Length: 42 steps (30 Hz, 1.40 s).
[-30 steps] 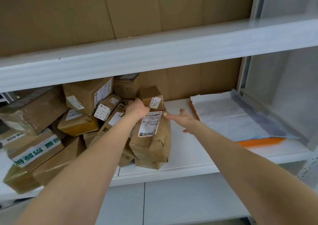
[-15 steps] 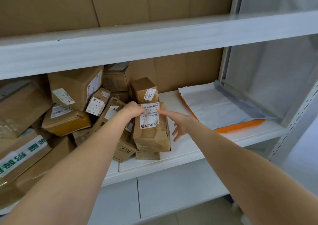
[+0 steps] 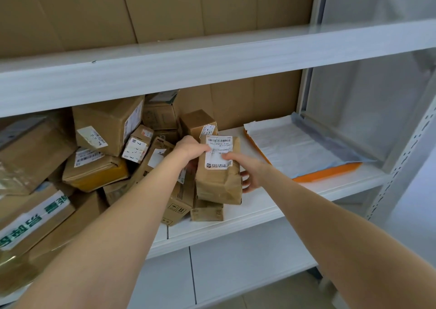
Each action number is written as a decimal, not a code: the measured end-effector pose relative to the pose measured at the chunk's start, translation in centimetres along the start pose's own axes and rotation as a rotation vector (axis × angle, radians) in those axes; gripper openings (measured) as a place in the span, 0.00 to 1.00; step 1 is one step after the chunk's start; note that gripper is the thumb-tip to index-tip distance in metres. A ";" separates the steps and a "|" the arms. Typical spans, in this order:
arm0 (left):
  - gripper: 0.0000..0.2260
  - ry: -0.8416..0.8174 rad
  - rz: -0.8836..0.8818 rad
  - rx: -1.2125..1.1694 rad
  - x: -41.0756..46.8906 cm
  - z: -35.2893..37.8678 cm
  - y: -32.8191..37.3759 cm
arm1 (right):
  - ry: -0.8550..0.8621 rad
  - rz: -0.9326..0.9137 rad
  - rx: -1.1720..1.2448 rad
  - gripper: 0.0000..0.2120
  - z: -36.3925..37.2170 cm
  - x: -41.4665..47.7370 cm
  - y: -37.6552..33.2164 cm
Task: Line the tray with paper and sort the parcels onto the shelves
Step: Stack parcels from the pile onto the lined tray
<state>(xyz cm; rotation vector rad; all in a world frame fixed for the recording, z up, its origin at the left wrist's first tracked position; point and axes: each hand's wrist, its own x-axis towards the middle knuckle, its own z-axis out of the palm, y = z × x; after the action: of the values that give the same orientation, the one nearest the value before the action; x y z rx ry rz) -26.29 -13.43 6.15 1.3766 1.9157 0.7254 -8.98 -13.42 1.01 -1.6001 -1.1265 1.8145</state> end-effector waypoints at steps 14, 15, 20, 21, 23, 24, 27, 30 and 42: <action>0.38 -0.514 -0.005 -0.178 -1.3 3.1 4.9 | 0.277 -0.189 0.481 0.25 -6.6 -2.4 -1.6; 0.38 -0.513 -0.002 -0.173 -1.3 3.6 5.2 | 0.281 -0.189 0.499 0.26 -6.9 -2.5 -1.5; 0.32 -0.430 0.027 -0.254 -0.9 6.1 6.5 | 0.260 -0.181 0.540 0.28 -8.5 -2.3 -1.3; 0.31 -0.406 0.031 -0.282 -0.7 6.6 6.8 | 0.255 -0.182 0.548 0.28 -8.8 -2.2 -1.3; 0.29 -0.374 0.048 -0.319 -0.3 7.4 7.3 | 0.257 -0.182 0.562 0.28 -9.6 -2.0 -1.3; 0.29 -0.364 0.060 -0.329 -0.1 7.8 7.6 | 0.260 -0.183 0.571 0.28 -10.0 -2.0 -1.3; 0.29 -0.336 0.076 -0.358 0.7 9.0 8.5 | 0.276 -0.183 0.585 0.27 -11.3 -1.7 -1.5; 0.31 -0.330 0.046 -0.391 1.3 10.6 9.4 | 0.290 -0.183 0.585 0.28 -12.7 -1.3 -1.5; 0.30 -0.351 -0.070 -0.465 3.8 16.0 12.5 | 0.331 -0.140 0.567 0.37 -18.8 0.3 -1.4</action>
<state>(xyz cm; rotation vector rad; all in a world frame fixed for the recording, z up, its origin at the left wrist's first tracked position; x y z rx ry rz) -7.35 -5.25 4.80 1.0570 1.4031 0.7757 8.78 -7.35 2.22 -1.3676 -0.4987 1.5203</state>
